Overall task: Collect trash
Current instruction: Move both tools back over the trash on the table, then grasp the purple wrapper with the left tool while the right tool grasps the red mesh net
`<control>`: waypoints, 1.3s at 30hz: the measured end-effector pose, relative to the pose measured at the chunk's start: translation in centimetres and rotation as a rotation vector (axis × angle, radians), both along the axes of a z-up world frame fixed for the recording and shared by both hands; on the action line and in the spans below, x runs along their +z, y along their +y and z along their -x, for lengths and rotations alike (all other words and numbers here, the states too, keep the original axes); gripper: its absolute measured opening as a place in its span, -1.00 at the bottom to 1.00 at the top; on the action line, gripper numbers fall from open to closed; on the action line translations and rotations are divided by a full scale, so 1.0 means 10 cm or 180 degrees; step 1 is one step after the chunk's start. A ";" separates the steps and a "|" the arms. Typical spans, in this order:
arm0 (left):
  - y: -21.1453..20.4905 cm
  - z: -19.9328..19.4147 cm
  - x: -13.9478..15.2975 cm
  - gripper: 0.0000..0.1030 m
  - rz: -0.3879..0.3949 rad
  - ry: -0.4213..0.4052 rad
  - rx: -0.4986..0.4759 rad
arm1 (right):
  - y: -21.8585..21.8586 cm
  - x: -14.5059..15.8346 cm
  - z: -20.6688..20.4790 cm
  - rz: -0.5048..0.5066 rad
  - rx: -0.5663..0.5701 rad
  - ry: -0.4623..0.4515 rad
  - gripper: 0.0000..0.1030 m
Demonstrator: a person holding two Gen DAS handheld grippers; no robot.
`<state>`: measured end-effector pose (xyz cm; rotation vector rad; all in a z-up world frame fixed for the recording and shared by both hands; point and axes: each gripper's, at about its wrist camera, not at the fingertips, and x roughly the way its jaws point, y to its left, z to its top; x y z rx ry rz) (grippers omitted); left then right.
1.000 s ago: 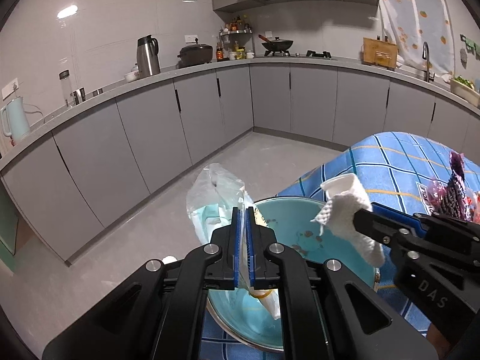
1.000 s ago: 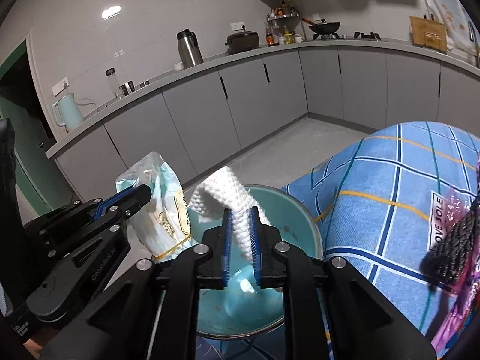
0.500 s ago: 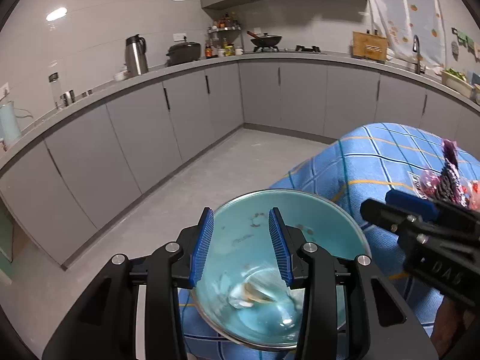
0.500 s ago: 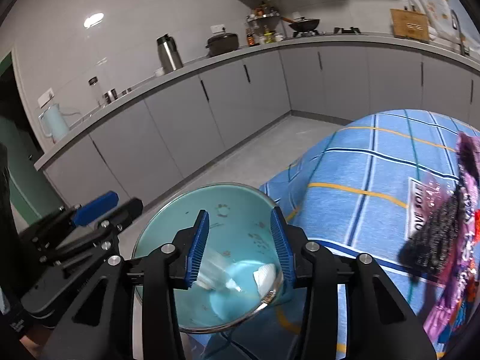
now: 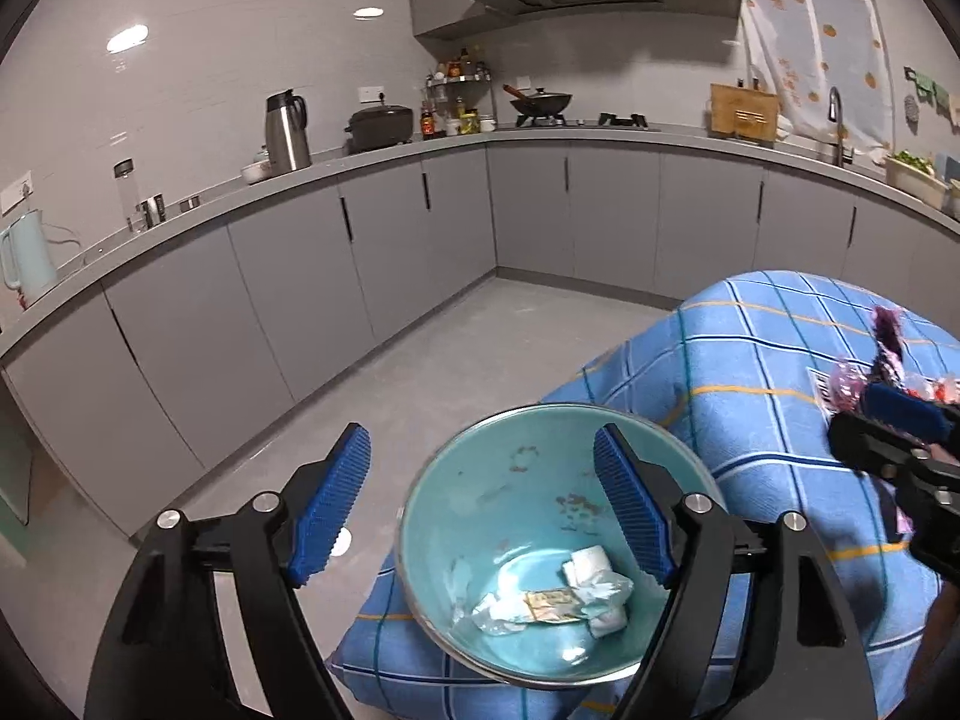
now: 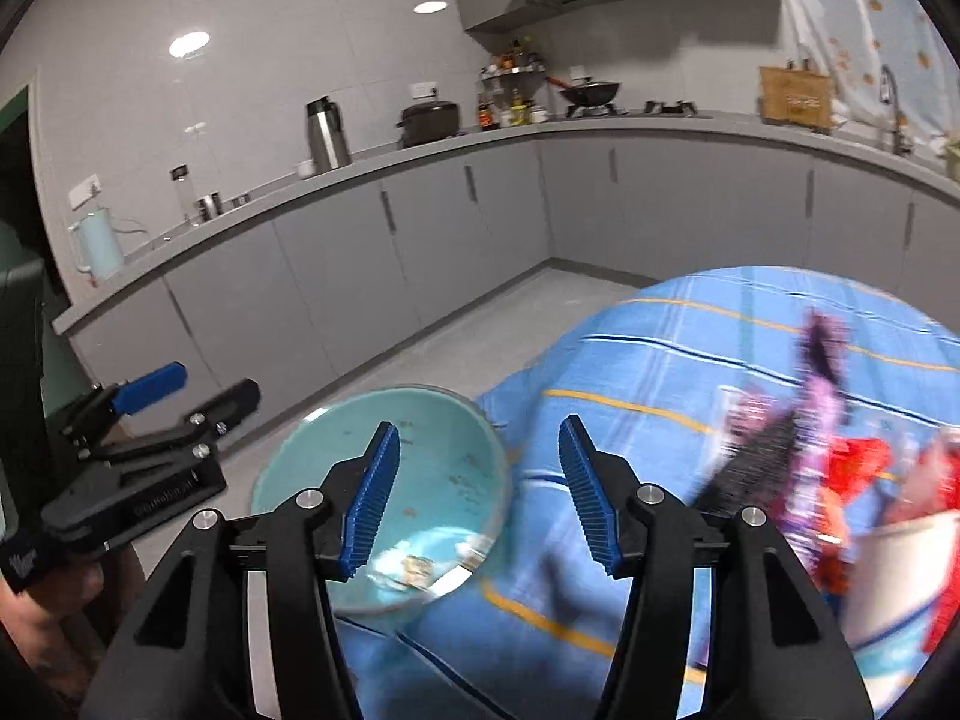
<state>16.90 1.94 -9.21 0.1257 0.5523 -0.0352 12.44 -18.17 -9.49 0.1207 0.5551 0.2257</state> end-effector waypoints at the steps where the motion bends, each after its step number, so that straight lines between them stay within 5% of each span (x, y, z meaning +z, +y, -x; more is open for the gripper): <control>1: -0.06 0.03 0.01 0.55 0.0005 -0.0006 -0.0044 | -0.08 0.02 0.08 0.0040 -0.0074 -0.0011 0.11; 17: -1.55 0.39 -0.04 0.63 -0.0161 0.0043 -0.1002 | -1.42 -0.08 1.16 0.0491 -0.1436 -0.0045 0.22; 31: -2.26 0.49 -0.35 0.63 -0.0397 0.0185 -0.1346 | -1.86 -0.30 1.22 0.0290 -0.1717 0.0080 0.19; 39: -2.40 0.39 -0.52 0.62 -0.0420 0.0315 -0.1454 | -1.83 -0.41 1.09 0.0192 -0.1586 0.0212 -0.16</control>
